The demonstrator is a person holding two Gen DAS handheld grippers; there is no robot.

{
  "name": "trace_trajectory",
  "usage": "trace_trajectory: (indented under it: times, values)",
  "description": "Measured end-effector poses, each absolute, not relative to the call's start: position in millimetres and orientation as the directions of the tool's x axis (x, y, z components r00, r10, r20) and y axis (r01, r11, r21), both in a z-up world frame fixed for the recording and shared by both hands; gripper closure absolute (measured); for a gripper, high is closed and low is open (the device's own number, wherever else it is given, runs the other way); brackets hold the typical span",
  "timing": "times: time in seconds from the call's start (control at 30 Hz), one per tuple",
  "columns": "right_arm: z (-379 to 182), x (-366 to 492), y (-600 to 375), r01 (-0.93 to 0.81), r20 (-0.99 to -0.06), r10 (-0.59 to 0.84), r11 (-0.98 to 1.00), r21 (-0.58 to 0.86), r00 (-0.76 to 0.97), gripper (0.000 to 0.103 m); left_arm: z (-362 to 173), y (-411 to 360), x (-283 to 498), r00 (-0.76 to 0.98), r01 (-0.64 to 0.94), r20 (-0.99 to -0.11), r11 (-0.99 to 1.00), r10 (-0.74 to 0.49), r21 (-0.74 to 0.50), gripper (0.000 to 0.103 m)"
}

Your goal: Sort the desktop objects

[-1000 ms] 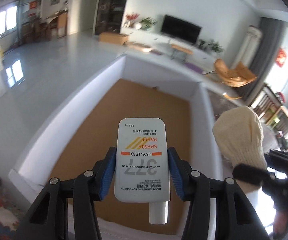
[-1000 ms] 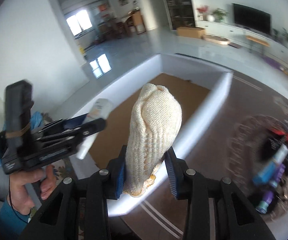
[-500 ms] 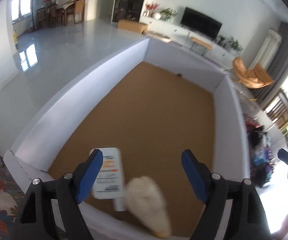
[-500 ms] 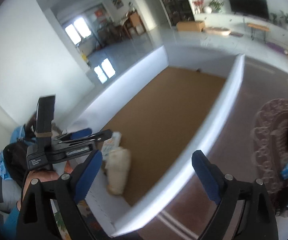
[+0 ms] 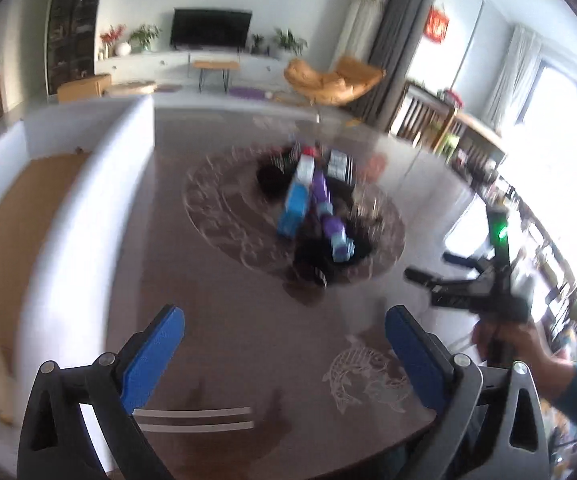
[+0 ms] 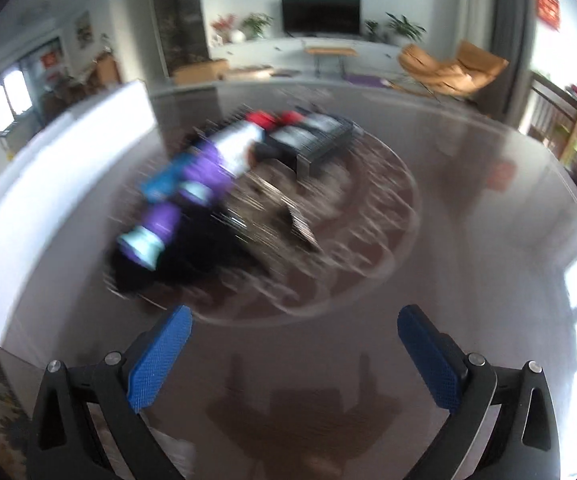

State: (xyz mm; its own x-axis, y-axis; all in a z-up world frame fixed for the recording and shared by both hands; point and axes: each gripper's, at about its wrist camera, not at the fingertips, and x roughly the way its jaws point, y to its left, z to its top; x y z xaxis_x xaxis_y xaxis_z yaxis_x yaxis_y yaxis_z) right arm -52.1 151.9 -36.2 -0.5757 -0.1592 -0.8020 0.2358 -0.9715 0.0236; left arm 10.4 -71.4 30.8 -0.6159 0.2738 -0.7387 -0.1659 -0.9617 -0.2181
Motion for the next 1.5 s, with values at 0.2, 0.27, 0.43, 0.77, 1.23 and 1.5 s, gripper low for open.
trace_trajectory:
  times: [0.2,0.27,0.43,0.77,1.23,1.5]
  values:
    - [-66.6,-69.5,170.4,0.174,-0.824,-0.098,-0.985,-0.001,-0.559,0.0,-44.0,-36.1,-44.7,-0.546,-0.139,-0.81,-0.977,0.212,-0.163,0.001]
    - [-67.7,-72.8,168.1,0.17,-0.818,-0.089,-0.985,-0.01,-0.568,0.0,-53.7,-27.1,-60.4,-0.554,-0.135,-0.814,-0.983,0.176,-0.12,0.001]
    - [-73.3,-90.0,164.6,0.159,-0.818,-0.085,-0.987,-0.007,-0.569,0.0,-59.3,-3.8,-88.4,-0.574,-0.126,-0.816,-0.992,0.066,0.008,0.0]
    - [-75.1,-95.5,160.7,0.159,-0.818,-0.083,-0.987,-0.01,-0.569,0.0,-56.8,0.6,-96.3,-0.574,-0.117,-0.816,-0.993,0.07,-0.003,0.0]
    - [-75.2,-95.7,159.9,0.159,-0.817,-0.084,-0.987,-0.01,-0.57,0.0,-57.9,-2.9,-93.7,-0.577,-0.117,-0.814,-0.993,0.071,-0.003,0.0]
    - [-75.3,-95.4,161.4,0.159,-0.817,-0.084,-0.987,-0.009,-0.57,0.0,-57.3,-2.3,-94.0,-0.577,-0.117,-0.814,-0.993,0.071,-0.003,0.0]
